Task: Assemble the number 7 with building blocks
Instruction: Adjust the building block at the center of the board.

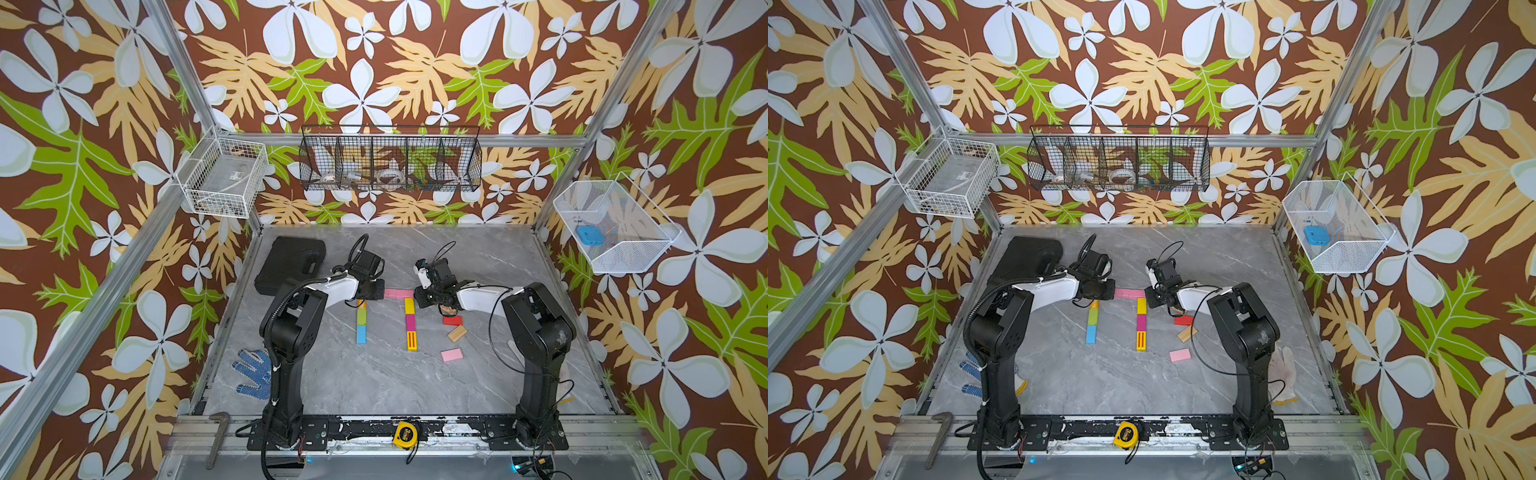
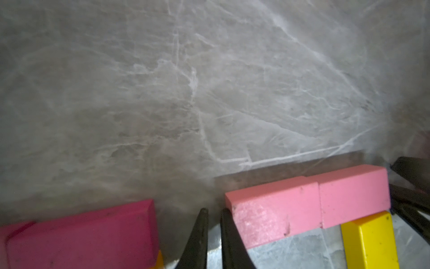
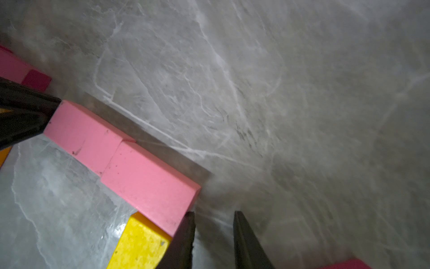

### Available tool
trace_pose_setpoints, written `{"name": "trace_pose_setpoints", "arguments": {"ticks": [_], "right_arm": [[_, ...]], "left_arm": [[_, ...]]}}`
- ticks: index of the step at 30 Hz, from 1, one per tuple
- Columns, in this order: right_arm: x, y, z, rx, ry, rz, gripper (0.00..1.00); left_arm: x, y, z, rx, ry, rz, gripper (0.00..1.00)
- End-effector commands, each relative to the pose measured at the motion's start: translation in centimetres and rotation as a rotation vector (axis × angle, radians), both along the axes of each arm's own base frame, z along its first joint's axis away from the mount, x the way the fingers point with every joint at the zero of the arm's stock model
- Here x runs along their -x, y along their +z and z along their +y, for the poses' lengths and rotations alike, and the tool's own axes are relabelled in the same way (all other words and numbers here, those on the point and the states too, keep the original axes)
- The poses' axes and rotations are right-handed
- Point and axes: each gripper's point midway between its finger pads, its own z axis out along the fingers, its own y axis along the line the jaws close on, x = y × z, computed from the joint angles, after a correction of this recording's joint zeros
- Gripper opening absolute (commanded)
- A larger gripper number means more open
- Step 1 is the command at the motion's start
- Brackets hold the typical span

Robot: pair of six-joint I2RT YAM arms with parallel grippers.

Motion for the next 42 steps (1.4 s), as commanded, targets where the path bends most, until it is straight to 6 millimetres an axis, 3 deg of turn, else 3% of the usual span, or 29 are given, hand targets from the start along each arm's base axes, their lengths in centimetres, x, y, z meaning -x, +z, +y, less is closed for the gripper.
{"name": "trace_pose_setpoints", "arguments": {"ticks": [1, 42], "right_arm": [[1.3, -0.9, -0.2, 0.008, 0.016, 0.055, 0.3], [1.7, -1.5, -1.2, 0.055, -0.006, 0.066, 0.3]], "left_arm": [[1.0, -0.5, 0.3, -0.009, -0.012, 0.038, 0.15], [1.1, -0.6, 1.5, -0.033, 0.023, 0.035, 0.15]]}}
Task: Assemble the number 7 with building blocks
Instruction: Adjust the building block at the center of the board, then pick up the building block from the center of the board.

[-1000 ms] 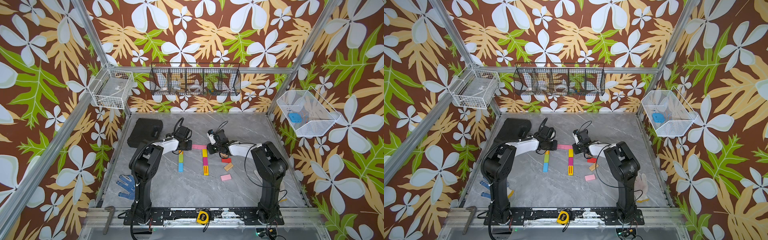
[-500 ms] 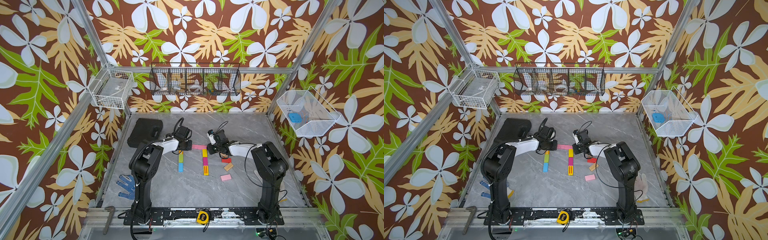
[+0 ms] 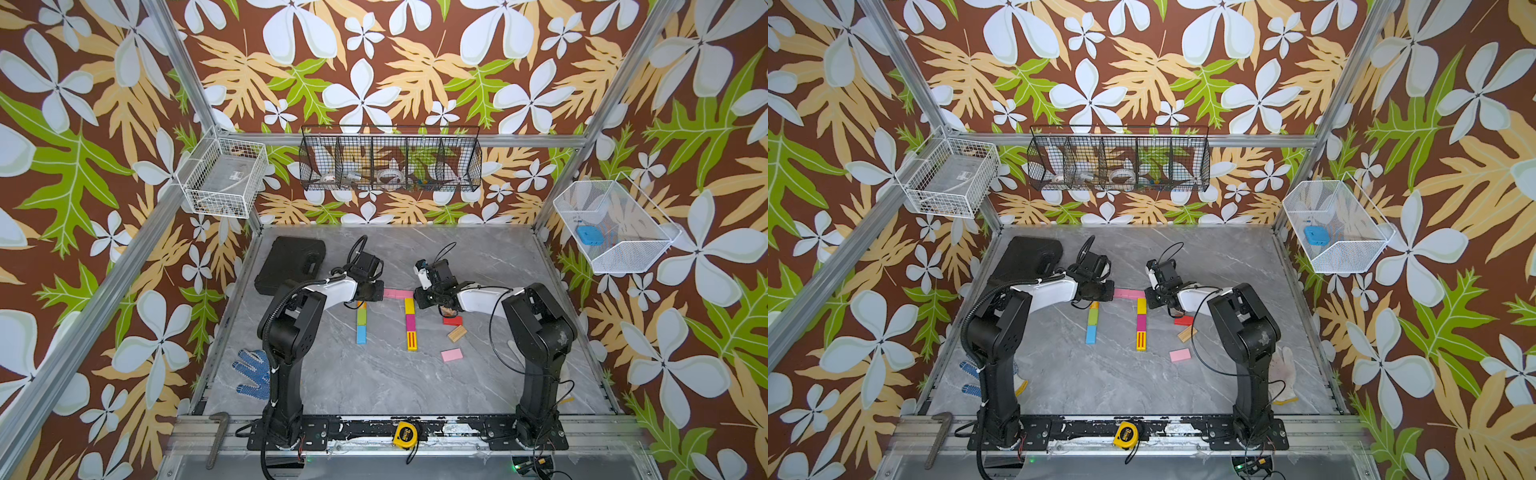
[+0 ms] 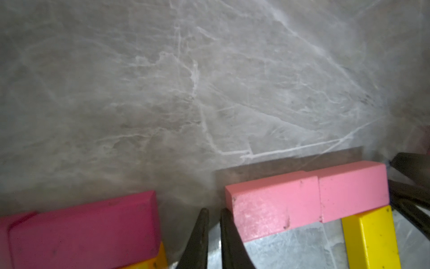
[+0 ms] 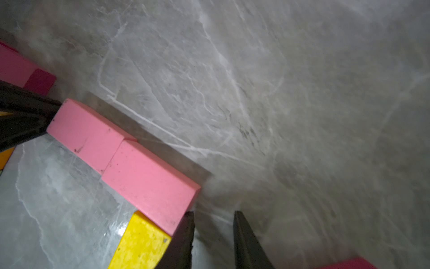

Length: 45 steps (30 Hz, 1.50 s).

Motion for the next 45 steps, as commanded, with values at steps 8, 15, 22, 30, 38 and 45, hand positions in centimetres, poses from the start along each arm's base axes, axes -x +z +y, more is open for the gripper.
{"name": "trace_pose_setpoints", "arguments": {"ticks": [8, 15, 22, 30, 38, 45], "right_arm": [[1.6, -1.5, -1.6, 0.077, -0.021, 0.07, 0.3], [1.2, -0.8, -1.8, 0.086, -0.025, 0.048, 0.3], [0.0, 2.0, -1.4, 0.091, 0.011, -0.027, 0.32], [-0.7, 5.3, -3.1, 0.125, -0.018, -0.095, 0.38], [0.0, 5.4, -6.4, 0.078, -0.126, -0.018, 0.51], [1.0, 3.9, -6.2, 0.064, -0.044, 0.009, 0.59]], "left_arm": [[0.7, -0.3, 1.2, -0.038, 0.024, 0.034, 0.15], [0.4, 0.9, 1.0, -0.025, 0.016, 0.008, 0.15], [-0.7, 4.8, 0.1, 0.027, -0.018, -0.09, 0.17], [-0.1, 10.0, -1.0, 0.123, -0.073, -0.194, 0.34], [2.8, 14.7, -2.0, 0.304, -0.123, -0.284, 0.77], [5.7, 17.1, -2.1, 0.401, -0.164, -0.304, 0.85]]}}
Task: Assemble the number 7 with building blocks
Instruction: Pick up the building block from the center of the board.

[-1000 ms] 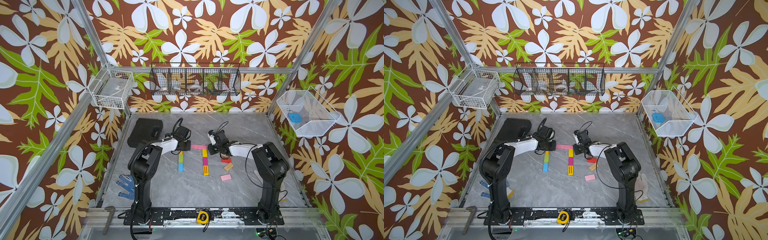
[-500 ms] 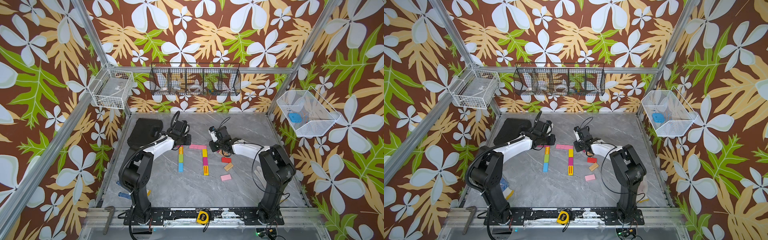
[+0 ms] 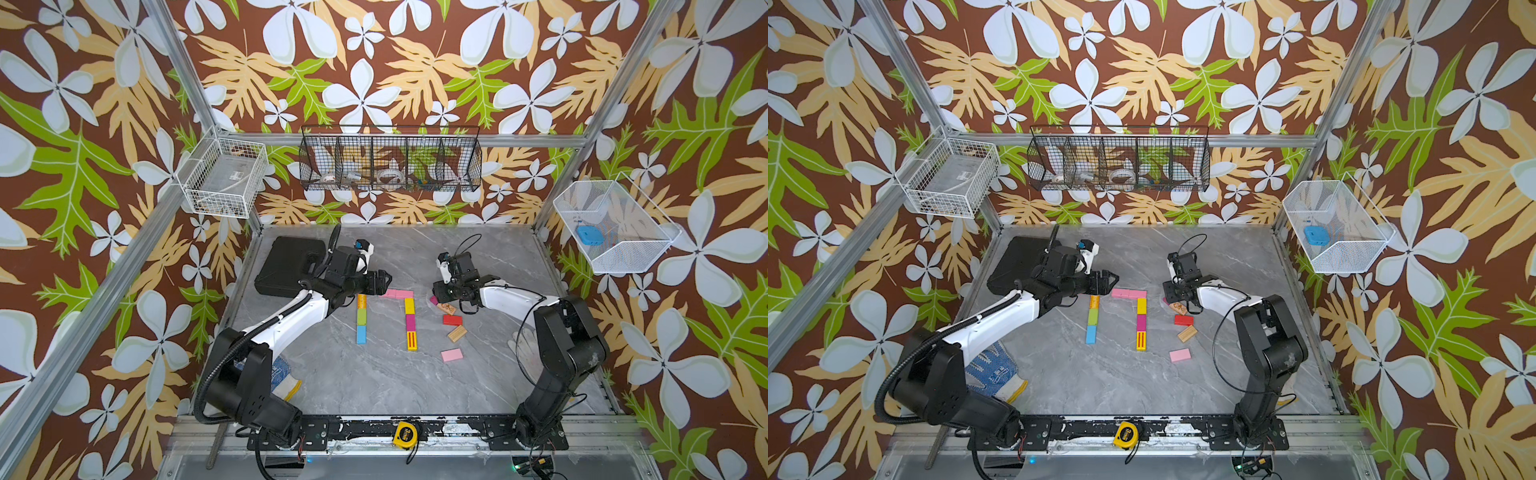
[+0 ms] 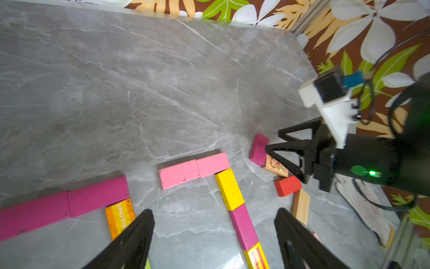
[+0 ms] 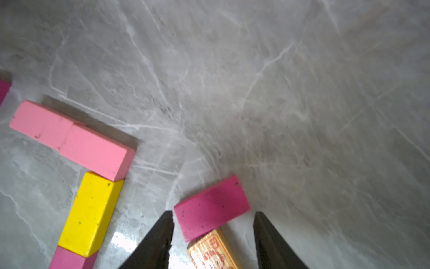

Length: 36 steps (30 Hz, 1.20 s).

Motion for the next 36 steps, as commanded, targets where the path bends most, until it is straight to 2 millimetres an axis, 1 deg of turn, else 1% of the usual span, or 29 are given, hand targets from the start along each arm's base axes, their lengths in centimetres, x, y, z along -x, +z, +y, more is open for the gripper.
{"name": "trace_pose_setpoints", "arguments": {"ticks": [1, 4, 7, 8, 9, 10, 11, 14, 18, 20, 24, 27, 29, 31, 36], "right_arm": [[0.2, 0.1, 1.2, -0.019, 0.109, 0.0, 0.59], [-0.3, 0.2, 1.1, -0.005, 0.171, -0.006, 0.63], [-0.8, -0.6, 0.6, 0.004, 0.208, 0.045, 0.71], [-1.1, -1.0, 0.4, 0.016, 0.223, 0.065, 0.81], [-1.2, -1.4, 0.3, 0.027, 0.233, 0.085, 0.85], [-1.3, -1.9, 0.1, 0.038, 0.248, 0.106, 0.95], [-1.3, -2.4, -0.1, 0.049, 0.265, 0.127, 1.0], [-1.6, -2.9, -0.3, 0.08, 0.296, 0.149, 0.99], [-1.7, -3.3, 0.1, 0.065, 0.315, 0.156, 1.0], [-1.5, -3.8, 0.0, 0.067, 0.314, 0.167, 0.98], [-1.0, -4.5, -0.1, 0.067, 0.313, 0.184, 0.92], [-0.7, -4.8, -0.2, 0.066, 0.305, 0.192, 0.86], [-0.6, -4.7, -0.3, 0.062, 0.296, 0.186, 0.81], [-0.5, -4.5, -0.3, 0.054, 0.283, 0.185, 0.74], [0.3, -4.0, -0.5, 0.055, 0.231, 0.169, 0.67]], "left_arm": [[1.1, 1.4, -0.6, 0.07, -0.042, -0.018, 0.86], [2.2, 1.6, -0.3, 0.079, -0.047, -0.023, 0.88], [3.0, 1.7, 0.1, 0.085, -0.046, -0.03, 0.9], [3.3, 1.7, 0.3, 0.085, -0.045, -0.031, 0.9], [3.5, 1.8, 0.4, 0.086, -0.045, -0.034, 0.9], [3.6, 1.9, 0.5, 0.087, -0.045, -0.038, 0.91], [3.9, 1.8, 0.5, 0.089, -0.047, -0.038, 0.91], [4.1, 1.6, 0.8, 0.081, -0.04, -0.036, 0.91], [4.1, 1.5, 0.9, 0.074, -0.038, -0.033, 0.91], [4.0, 1.5, 0.9, 0.074, -0.037, -0.034, 0.91], [3.8, 1.4, 0.9, 0.069, -0.035, -0.034, 0.91], [3.7, 1.4, 0.8, 0.07, -0.035, -0.032, 0.91], [3.7, 1.3, 0.8, 0.069, -0.034, -0.029, 0.91], [3.6, 1.3, 0.7, 0.07, -0.032, -0.027, 0.91], [3.6, 1.3, 0.7, 0.078, -0.029, -0.024, 0.91]]}}
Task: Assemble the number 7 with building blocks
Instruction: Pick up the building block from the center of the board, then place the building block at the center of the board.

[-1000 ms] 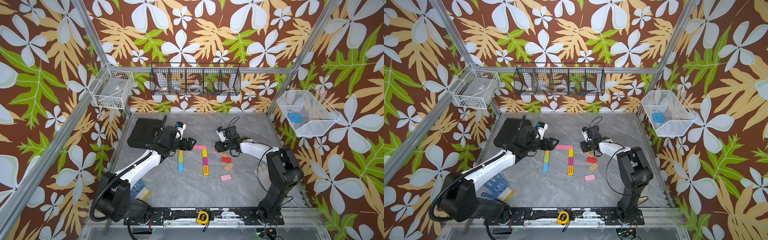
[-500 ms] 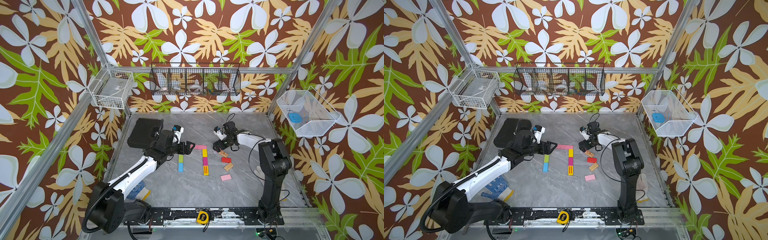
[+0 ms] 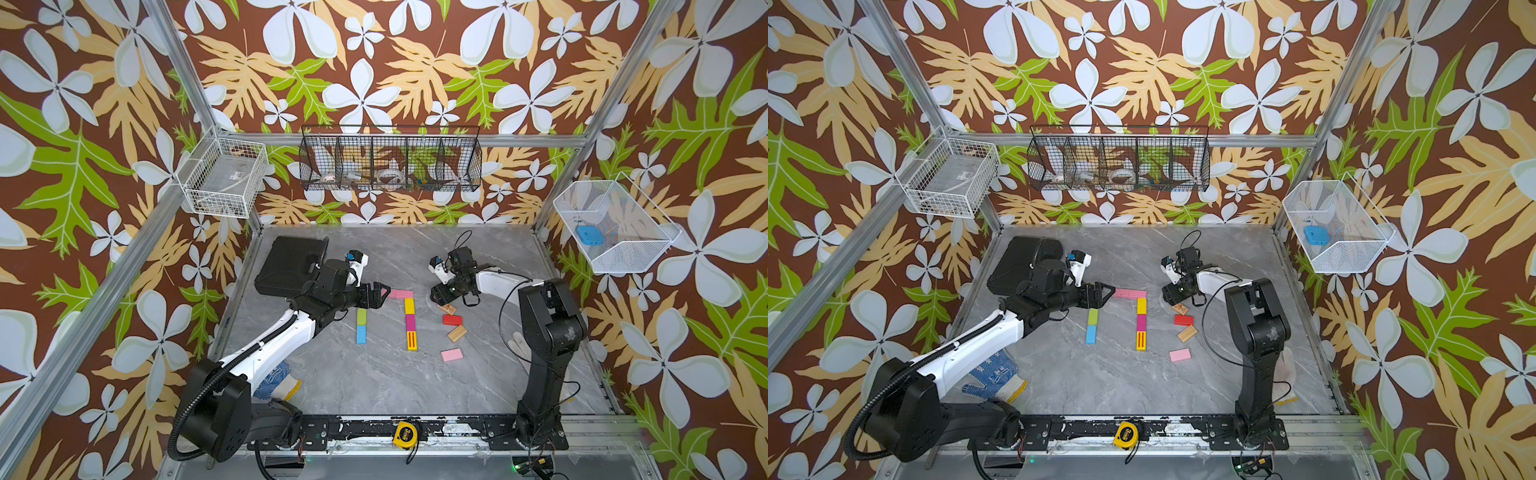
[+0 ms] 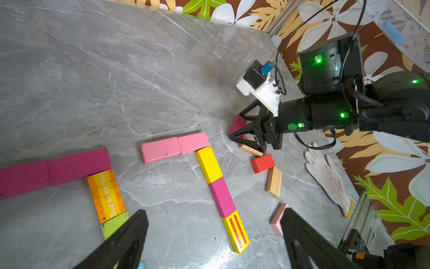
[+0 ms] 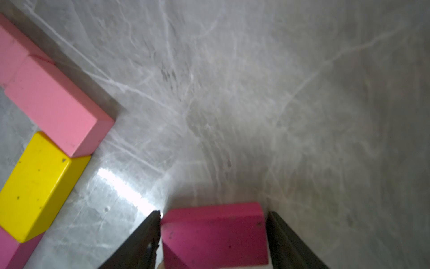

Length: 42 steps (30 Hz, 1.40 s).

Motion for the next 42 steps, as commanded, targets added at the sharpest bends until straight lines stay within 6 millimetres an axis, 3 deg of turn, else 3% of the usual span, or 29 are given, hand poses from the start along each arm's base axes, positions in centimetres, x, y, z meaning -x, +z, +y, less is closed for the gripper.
{"name": "trace_pose_setpoints", "arguments": {"ticks": [1, 3, 13, 21, 32, 42], "right_arm": [[1.1, -0.1, -0.4, 0.005, -0.071, 0.031, 0.65], [1.2, 0.0, -0.6, -0.006, -0.124, 0.028, 0.6], [0.0, 2.3, -0.9, -0.232, -0.528, -0.062, 0.6], [0.2, 1.4, -1.3, -0.166, -0.639, -0.079, 0.62], [0.7, 0.1, -0.7, -0.085, -0.615, -0.06, 0.66], [0.3, 0.8, -0.3, -0.064, -0.545, -0.098, 0.71]], "left_arm": [[-0.3, 0.7, -0.1, 0.016, 0.008, -0.02, 0.91], [-0.2, 0.8, -0.2, 0.032, 0.007, -0.02, 0.91], [0.4, 0.8, -0.4, 0.095, 0.012, -0.007, 0.91], [0.9, 1.4, -0.5, 0.127, 0.002, -0.021, 0.91], [0.9, 1.5, -0.6, 0.139, -0.001, -0.033, 0.91], [0.8, 1.4, -0.6, 0.132, 0.0, -0.025, 0.91]]}}
